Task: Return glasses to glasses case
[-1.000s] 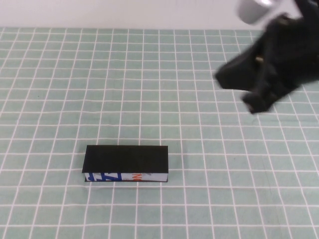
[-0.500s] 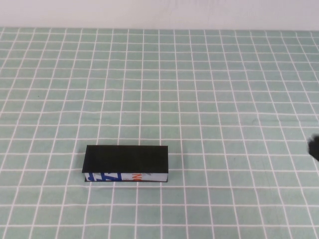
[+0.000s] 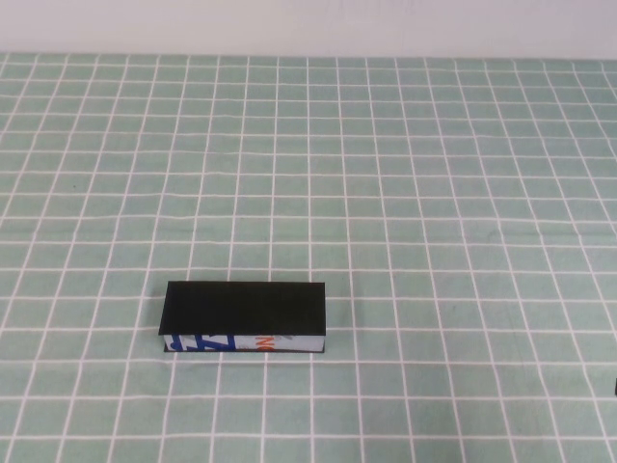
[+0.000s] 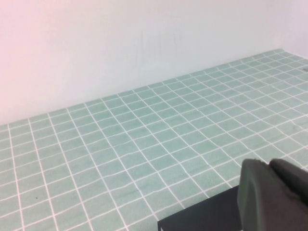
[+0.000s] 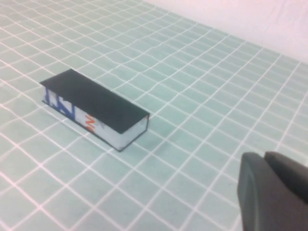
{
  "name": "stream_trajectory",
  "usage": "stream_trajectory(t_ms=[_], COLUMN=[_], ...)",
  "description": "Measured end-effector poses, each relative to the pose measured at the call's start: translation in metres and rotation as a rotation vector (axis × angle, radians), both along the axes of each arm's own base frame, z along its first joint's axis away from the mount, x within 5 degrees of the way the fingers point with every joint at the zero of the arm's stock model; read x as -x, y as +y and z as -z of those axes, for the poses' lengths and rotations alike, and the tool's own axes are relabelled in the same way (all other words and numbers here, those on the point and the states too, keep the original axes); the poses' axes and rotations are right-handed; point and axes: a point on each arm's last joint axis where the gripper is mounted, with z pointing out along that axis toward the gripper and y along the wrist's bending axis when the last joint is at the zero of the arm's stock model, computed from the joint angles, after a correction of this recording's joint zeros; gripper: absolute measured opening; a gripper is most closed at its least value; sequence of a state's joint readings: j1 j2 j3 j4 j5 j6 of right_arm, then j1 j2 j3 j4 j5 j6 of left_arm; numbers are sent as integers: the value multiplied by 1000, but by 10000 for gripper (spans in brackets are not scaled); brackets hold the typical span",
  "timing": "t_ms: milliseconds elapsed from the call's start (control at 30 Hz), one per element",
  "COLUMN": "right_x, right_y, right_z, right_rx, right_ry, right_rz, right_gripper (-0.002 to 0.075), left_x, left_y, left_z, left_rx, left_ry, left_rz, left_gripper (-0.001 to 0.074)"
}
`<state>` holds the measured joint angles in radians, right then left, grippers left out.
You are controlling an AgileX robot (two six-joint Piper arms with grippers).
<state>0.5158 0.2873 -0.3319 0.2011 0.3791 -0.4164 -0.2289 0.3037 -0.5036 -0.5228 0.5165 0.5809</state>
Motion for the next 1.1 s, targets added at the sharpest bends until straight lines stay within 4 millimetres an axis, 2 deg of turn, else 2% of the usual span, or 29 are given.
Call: stream_trajectory(t_ms=[367, 867, 1000, 1100], right_x=[7, 8, 8, 8], right_y=[7, 9, 9, 9], right_z=[2, 2, 2, 2], right_rx=[-173, -194, -193, -193], right_ry=[163, 189, 190, 191], right_rz=[-55, -66, -66, -66], right_gripper=[-13, -13, -13, -13], left_x=[0, -1, -3, -2], left_y=[0, 1, 7, 16], left_z=[0, -2, 2, 16], left_rx=[1, 7, 23, 77], left_ry=[-3, -16, -81, -117], left_rz=[-2, -9, -88, -185], left_gripper=[-2, -2, -2, -2])
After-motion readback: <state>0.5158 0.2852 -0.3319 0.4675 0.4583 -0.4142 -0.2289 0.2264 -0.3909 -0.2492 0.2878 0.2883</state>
